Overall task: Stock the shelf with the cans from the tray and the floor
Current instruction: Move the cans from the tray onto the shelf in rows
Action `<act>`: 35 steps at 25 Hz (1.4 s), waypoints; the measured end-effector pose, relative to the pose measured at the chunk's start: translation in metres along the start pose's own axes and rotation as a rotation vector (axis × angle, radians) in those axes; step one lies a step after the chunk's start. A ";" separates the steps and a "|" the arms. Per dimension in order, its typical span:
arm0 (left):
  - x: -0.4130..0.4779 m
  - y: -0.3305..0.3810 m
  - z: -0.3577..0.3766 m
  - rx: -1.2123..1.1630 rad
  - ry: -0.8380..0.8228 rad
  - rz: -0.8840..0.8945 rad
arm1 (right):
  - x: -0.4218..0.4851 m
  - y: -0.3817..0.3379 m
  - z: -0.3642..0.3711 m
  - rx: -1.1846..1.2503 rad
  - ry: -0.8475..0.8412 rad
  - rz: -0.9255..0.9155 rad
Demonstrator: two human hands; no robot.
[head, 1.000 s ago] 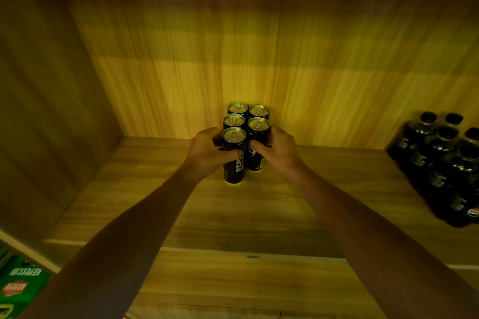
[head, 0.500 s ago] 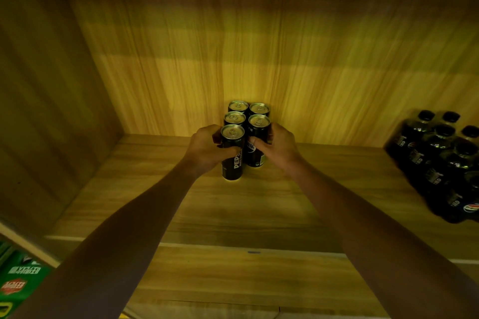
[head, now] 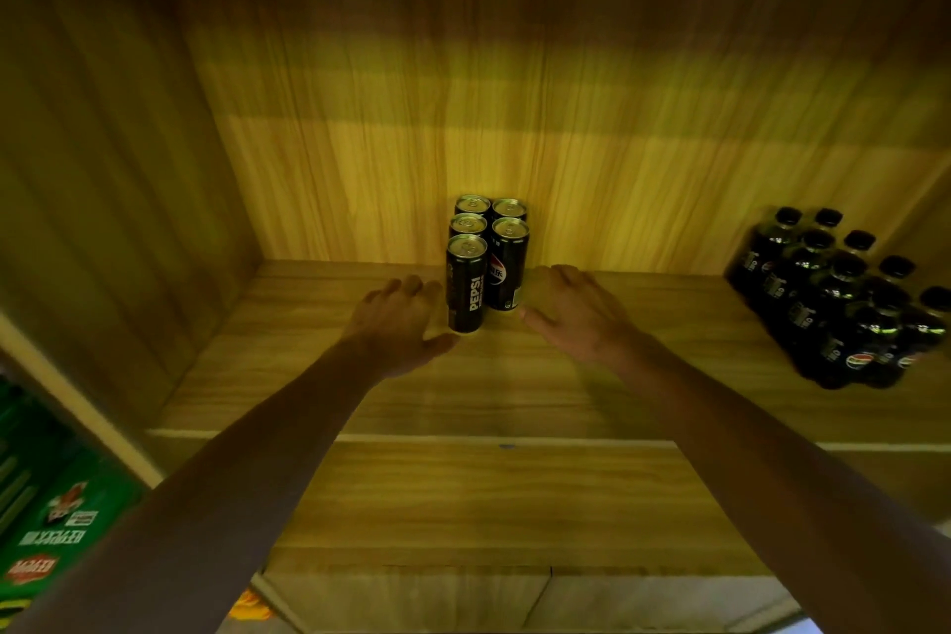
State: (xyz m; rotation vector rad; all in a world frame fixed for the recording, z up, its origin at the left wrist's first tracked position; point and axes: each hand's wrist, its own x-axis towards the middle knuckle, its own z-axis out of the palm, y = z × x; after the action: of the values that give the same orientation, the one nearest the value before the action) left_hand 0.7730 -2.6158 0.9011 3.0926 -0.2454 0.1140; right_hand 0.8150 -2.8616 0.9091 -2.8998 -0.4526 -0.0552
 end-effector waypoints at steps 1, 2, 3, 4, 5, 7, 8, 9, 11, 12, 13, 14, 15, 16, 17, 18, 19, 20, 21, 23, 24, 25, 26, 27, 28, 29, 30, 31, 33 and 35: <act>-0.011 0.002 0.001 0.034 -0.018 0.045 | -0.014 -0.003 -0.001 -0.054 -0.020 -0.024; -0.020 0.005 0.002 0.048 -0.026 0.083 | -0.027 -0.007 -0.002 -0.100 -0.039 -0.044; -0.029 0.008 0.002 0.046 -0.028 0.106 | -0.038 -0.010 -0.002 -0.133 -0.051 -0.054; -0.038 0.010 0.003 0.035 -0.028 0.122 | -0.049 -0.015 -0.002 -0.154 -0.054 -0.059; -0.048 0.011 0.004 0.028 -0.027 0.134 | -0.061 -0.019 -0.001 -0.165 -0.054 -0.061; -0.068 0.011 0.006 0.032 -0.013 0.143 | -0.080 -0.030 0.002 -0.172 -0.038 -0.068; -0.080 0.009 0.007 0.024 -0.008 0.140 | -0.090 -0.035 0.004 -0.174 -0.029 -0.075; -0.091 0.006 0.008 0.016 -0.009 0.130 | -0.098 -0.042 0.008 -0.177 -0.023 -0.090; -0.121 -0.001 0.011 0.013 -0.018 0.106 | -0.115 -0.061 0.016 -0.183 -0.020 -0.135; -0.135 -0.005 0.012 0.011 -0.019 0.090 | -0.122 -0.071 0.020 -0.180 -0.029 -0.155; -0.151 -0.009 0.015 0.009 -0.021 0.065 | -0.130 -0.082 0.026 -0.169 -0.039 -0.182; -0.167 -0.013 0.017 0.005 -0.017 0.036 | -0.139 -0.094 0.032 -0.155 -0.048 -0.219; -0.183 -0.015 0.020 -0.002 -0.017 0.001 | -0.149 -0.106 0.039 -0.139 -0.050 -0.266; -0.199 -0.015 0.024 -0.012 -0.030 -0.035 | -0.160 -0.115 0.046 -0.123 -0.045 -0.310; -0.213 -0.015 0.031 -0.017 -0.056 -0.064 | -0.171 -0.123 0.054 -0.109 -0.036 -0.342; -0.227 -0.012 0.040 -0.014 -0.090 -0.085 | -0.183 -0.127 0.064 -0.101 -0.032 -0.359; -0.239 -0.008 0.051 -0.010 -0.120 -0.098 | -0.195 -0.127 0.076 -0.100 -0.032 -0.370; -0.251 -0.002 0.066 -0.018 -0.152 -0.109 | -0.208 -0.124 0.092 -0.100 -0.044 -0.373; -0.261 0.003 0.082 -0.033 -0.182 -0.115 | -0.219 -0.118 0.108 -0.099 -0.060 -0.371; -0.277 0.014 0.123 -0.073 -0.239 -0.109 | -0.239 -0.100 0.148 -0.100 -0.129 -0.343; -0.281 0.019 0.145 -0.087 -0.266 -0.101 | -0.247 -0.088 0.171 -0.104 -0.167 -0.315; -0.285 0.025 0.175 -0.110 -0.296 -0.098 | -0.255 -0.075 0.200 -0.107 -0.206 -0.282; -0.288 0.030 0.205 -0.137 -0.323 -0.099 | -0.263 -0.062 0.230 -0.106 -0.239 -0.245; -0.291 0.035 0.238 -0.155 -0.347 -0.089 | -0.272 -0.048 0.262 -0.099 -0.262 -0.207; -0.295 0.041 0.273 -0.163 -0.373 -0.077 | -0.283 -0.034 0.297 -0.090 -0.284 -0.169; -0.297 0.046 0.307 -0.174 -0.391 -0.069 | -0.293 -0.022 0.333 -0.072 -0.299 -0.142; -0.301 0.051 0.347 -0.195 -0.413 -0.067 | -0.305 -0.009 0.374 -0.056 -0.328 -0.122; -0.305 0.055 0.387 -0.214 -0.434 -0.063 | -0.316 0.002 0.413 -0.048 -0.355 -0.106; -0.313 0.063 0.468 -0.221 -0.444 -0.044 | -0.333 0.023 0.493 -0.053 -0.387 -0.073; -0.320 0.066 0.555 -0.216 -0.446 -0.019 | -0.344 0.038 0.578 -0.052 -0.389 -0.047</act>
State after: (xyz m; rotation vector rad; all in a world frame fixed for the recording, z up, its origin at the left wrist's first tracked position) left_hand 0.4866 -2.6547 0.3256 2.8625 -0.2218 -0.5684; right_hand 0.5024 -2.8795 0.3127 -2.9509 -0.5891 0.5037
